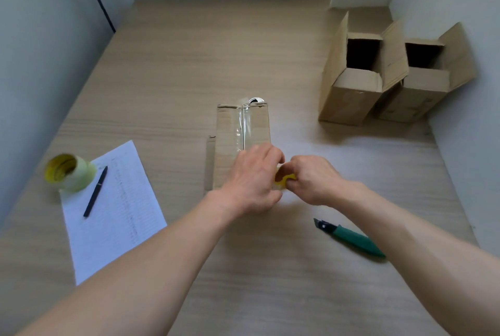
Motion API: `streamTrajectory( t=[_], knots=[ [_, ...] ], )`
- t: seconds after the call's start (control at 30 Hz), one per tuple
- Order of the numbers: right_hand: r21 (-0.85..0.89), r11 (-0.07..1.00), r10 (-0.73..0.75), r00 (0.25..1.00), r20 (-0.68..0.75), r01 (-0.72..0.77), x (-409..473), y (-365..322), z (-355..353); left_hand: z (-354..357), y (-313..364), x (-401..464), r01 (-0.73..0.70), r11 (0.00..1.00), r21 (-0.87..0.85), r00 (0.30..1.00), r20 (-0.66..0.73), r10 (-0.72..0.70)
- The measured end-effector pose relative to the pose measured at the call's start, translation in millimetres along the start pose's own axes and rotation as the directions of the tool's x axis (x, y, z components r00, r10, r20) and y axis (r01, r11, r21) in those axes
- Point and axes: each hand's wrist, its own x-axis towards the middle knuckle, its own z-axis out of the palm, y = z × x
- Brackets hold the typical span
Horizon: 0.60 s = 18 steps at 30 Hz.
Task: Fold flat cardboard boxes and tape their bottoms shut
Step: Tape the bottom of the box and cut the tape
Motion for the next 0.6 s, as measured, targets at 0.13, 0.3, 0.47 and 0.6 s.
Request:
streamTrajectory(
  t=[0.13,0.3,0.47,0.6],
  knots=[
    [-0.039,0.999,-0.014,1.000,-0.020,0.013,2,1,-6,4,2,0,0.019,1.000,0.006,0.999,-0.046,-0.019],
    [-0.238,0.961,0.049,0.935,-0.352,-0.140,1,7,-16,11,14,0,0.093,0.992,0.083,0.992,-0.098,-0.085],
    [0.135,0.923,0.382,0.821,-0.425,-0.360,-9,18,-24,9,20,3,0.092,0.992,0.081,0.989,-0.128,-0.081],
    [0.534,0.770,0.590,0.708,-0.388,-0.349,-27,8,-7,18,18,-10,0.217,0.964,0.154,0.971,-0.140,-0.196]
  ],
)
